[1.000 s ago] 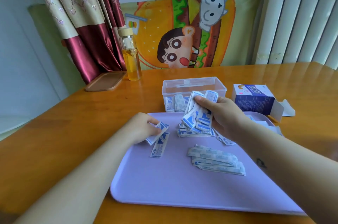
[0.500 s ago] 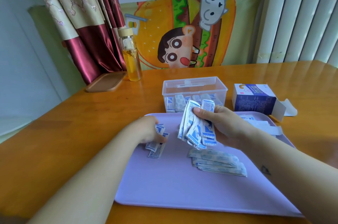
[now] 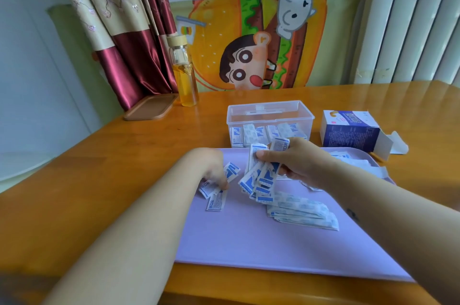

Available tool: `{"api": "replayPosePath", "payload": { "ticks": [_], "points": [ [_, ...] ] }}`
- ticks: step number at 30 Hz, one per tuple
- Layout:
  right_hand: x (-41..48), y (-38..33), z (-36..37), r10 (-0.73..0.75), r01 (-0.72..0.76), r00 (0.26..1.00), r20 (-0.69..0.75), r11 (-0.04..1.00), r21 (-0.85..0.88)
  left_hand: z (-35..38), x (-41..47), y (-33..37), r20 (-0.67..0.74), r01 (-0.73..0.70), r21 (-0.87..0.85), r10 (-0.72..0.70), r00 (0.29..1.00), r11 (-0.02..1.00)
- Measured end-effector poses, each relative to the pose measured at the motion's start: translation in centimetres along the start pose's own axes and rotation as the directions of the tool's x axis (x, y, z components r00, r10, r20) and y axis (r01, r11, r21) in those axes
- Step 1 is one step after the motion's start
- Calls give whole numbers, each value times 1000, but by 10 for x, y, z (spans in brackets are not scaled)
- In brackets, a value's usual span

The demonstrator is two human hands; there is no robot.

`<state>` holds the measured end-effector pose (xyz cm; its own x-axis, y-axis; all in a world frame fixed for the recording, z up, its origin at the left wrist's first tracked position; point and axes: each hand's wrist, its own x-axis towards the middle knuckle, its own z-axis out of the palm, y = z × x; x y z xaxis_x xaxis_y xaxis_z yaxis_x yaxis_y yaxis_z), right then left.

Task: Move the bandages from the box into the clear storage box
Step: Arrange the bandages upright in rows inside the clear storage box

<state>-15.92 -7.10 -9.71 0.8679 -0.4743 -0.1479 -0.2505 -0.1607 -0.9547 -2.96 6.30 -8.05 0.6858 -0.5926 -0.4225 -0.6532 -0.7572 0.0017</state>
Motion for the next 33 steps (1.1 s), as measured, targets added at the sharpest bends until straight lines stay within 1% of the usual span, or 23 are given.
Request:
{"api": "replayPosePath", "payload": {
  "ticks": [2, 4, 7, 9, 11, 13, 15, 19, 21, 23, 25, 27, 28, 30, 32, 33],
  "points": [
    [-3, -4, -4, -1, 1, 1000, 6, 999, -37, -5, -1, 4, 27, -3, 42, 2, 1000, 999],
    [-6, -7, -7, 0, 1, 1000, 22, 999, -50, -8, 0, 7, 44, -9, 48, 7, 999, 999],
    [-11, -8, -10, -5, 9, 997, 79, 999, -43, -10, -2, 6, 68, -29, 44, 26, 997, 999],
    [-12, -4, -12, -18, 20, 995, 101, 1000, -21, -10, -3, 1, 57, -54, 35, 52, 997, 998],
    [-13, -2, -11, -42, 40, 992, 116, 999, 27, -10, -3, -5, 0, -98, -44, 98, 995, 994],
    [-11, -1, -3, -70, 61, 990, 124, 995, 77, -12, -5, -12, -92, -157, -118, 147, 985, 980],
    [-10, -1, 12, -95, 84, 989, 117, 992, 97, -17, -9, -19, -157, -202, -144, 179, 971, 969],
    [-4, -4, 49, -106, 85, 988, 113, 981, 175, -21, -15, -36, -223, -230, -154, 193, 955, 961],
    [-2, -4, 61, -88, 65, 989, 115, 980, 187, -15, -15, -41, -252, -251, -197, 199, 947, 948],
    [0, -3, 68, -78, 56, 990, 120, 983, 174, -6, -14, -43, -252, -289, -261, 224, 941, 921],
    [0, -1, 67, -82, 58, 987, 138, 983, 173, 1, -15, -42, -208, -331, -359, 271, 940, 873],
    [-1, 0, 64, -85, 53, 982, 167, 981, 187, 7, -18, -40, -139, -357, -510, 334, 932, 783],
    [-2, 0, 61, -86, 50, 981, 176, 979, 196, 10, -17, -39, -114, -345, -597, 349, 930, 725],
    [-3, 1, 56, -94, 62, 981, 170, 981, 183, 14, -15, -37, -96, -286, -738, 324, 941, 612],
    [-3, 1, 52, -116, 103, 984, 135, 989, 105, 15, -18, -34, -75, -221, -836, 293, 953, 502],
    [-4, 1, 51, -129, 123, 985, 111, 990, 62, 16, -17, -34, -48, -187, -875, 305, 951, 447]
  ]
}}
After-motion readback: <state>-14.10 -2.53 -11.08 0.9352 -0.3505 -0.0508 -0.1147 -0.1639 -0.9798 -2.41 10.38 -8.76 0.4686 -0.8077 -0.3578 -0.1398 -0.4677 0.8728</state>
